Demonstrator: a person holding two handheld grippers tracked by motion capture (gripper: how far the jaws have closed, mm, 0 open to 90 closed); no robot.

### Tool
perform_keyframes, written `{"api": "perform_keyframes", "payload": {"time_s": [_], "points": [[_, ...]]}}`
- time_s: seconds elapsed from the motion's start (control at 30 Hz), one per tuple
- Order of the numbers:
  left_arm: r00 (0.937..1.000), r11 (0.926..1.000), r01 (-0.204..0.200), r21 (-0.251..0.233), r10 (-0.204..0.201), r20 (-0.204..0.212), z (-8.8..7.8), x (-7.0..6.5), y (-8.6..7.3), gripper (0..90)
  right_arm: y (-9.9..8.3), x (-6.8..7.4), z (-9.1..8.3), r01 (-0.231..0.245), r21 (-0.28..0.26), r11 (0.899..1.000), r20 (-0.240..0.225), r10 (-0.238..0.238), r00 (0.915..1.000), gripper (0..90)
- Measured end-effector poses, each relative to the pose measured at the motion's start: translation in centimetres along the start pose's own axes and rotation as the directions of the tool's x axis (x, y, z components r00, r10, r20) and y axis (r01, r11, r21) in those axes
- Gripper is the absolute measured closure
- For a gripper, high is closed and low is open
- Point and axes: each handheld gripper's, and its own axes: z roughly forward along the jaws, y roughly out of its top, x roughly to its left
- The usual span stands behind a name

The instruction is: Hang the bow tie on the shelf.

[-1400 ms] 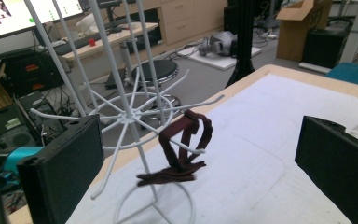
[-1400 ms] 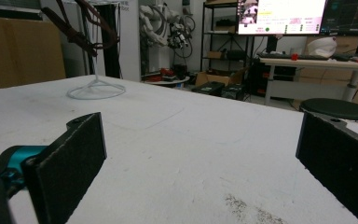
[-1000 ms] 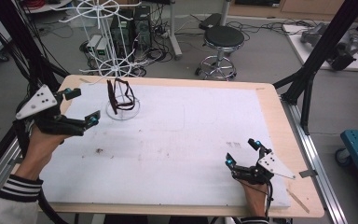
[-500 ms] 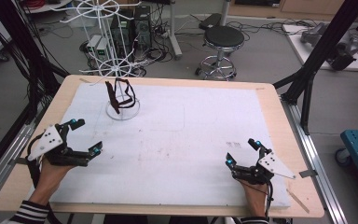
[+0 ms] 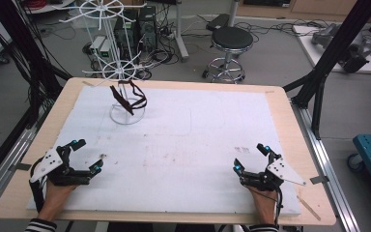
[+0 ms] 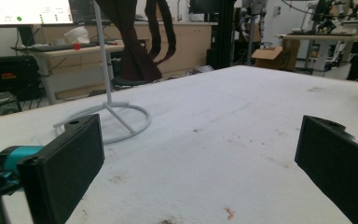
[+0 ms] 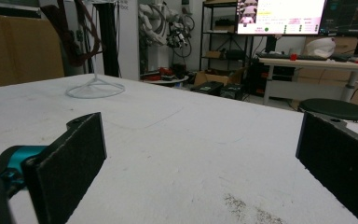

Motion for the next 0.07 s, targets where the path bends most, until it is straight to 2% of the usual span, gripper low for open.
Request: {"api": "perform_keyframes", "payload": {"time_s": [0.07], "points": [[0.9999, 0.9999, 0.004, -0.013, -0.004, -0.014, -0.15, 0.04, -0.06, 1.7, 0.0, 0.01, 0.01, 0.0, -0.001, 1.0, 0.003, 0.0, 1.0, 0.8]]}}
